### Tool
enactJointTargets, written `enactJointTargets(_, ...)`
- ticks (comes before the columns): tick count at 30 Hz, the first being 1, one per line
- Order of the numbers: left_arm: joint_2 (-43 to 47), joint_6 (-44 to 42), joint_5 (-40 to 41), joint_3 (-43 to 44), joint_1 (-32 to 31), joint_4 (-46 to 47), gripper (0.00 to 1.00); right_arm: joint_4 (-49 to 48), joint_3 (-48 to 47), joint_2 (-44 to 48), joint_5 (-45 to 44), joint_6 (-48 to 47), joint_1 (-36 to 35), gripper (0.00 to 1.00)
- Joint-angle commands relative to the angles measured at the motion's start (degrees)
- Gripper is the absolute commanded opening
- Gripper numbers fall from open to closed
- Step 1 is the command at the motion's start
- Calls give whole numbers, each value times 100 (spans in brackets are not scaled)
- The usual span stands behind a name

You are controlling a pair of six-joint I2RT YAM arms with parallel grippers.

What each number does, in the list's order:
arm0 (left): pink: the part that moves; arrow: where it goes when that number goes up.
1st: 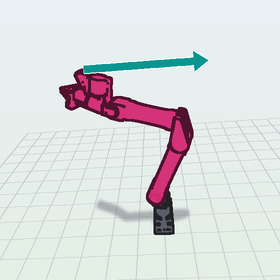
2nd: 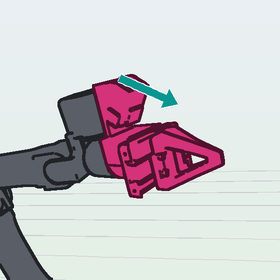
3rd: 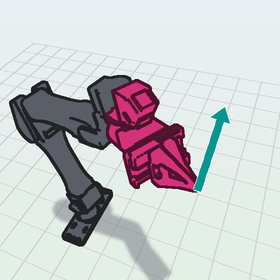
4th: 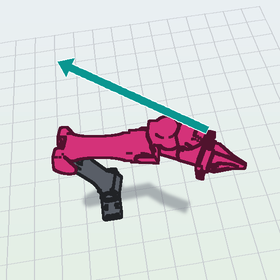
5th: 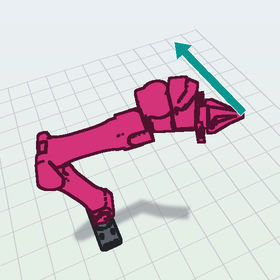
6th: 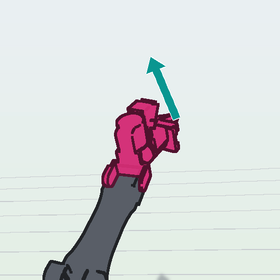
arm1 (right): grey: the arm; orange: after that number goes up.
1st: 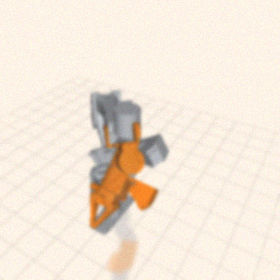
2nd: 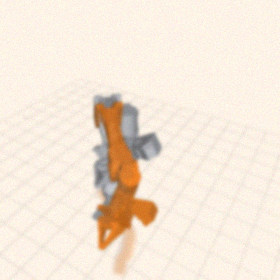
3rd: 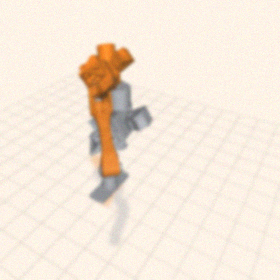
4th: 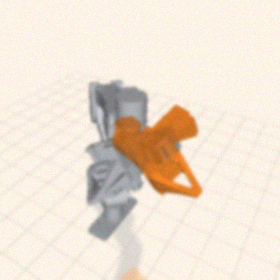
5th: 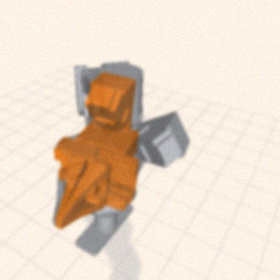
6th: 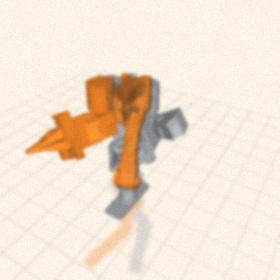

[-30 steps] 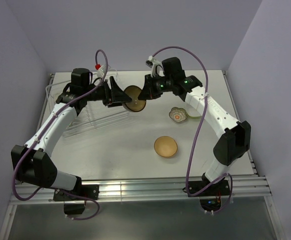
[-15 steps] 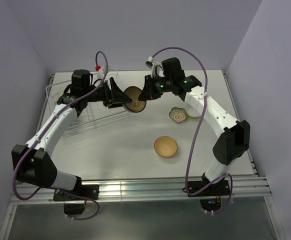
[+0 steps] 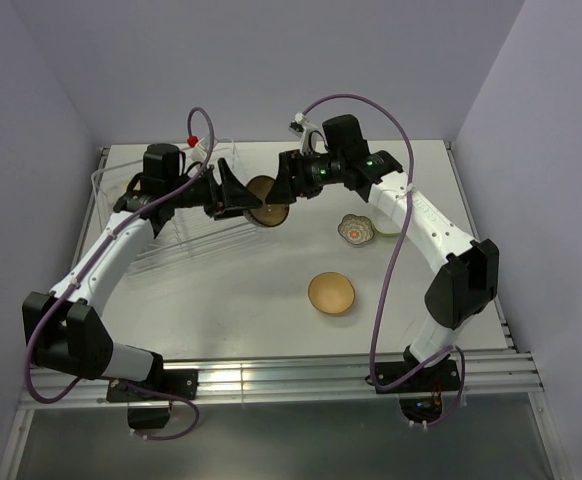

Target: Load the bowls into the dish rack

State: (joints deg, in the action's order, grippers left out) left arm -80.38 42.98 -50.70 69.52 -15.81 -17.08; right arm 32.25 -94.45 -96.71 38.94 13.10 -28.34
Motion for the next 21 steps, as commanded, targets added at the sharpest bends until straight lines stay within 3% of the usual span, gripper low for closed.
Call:
enactJointTargets(1, 347, 61, 200, 97, 104, 355, 0, -254, -196, 117, 18, 26, 21, 78)
enactJointTargets(5, 312, -140, 472, 141, 368, 127, 0, -245, -170, 152, -79, 17, 21, 93)
enactJointTargets(11, 172, -667, 1008, 449, 641, -418, 0, -219, -214, 187, -149, 34, 39, 100)
enactJointTargets(17, -162, -1895, 2001, 1186, 896, -1112, 0, -131, -249, 258, -115, 8, 161, 100)
enactJointTargets(21, -530, -2758, 3193, 1862, 878, -1569, 0, -61, -196, 293, -150, -71, 215, 100)
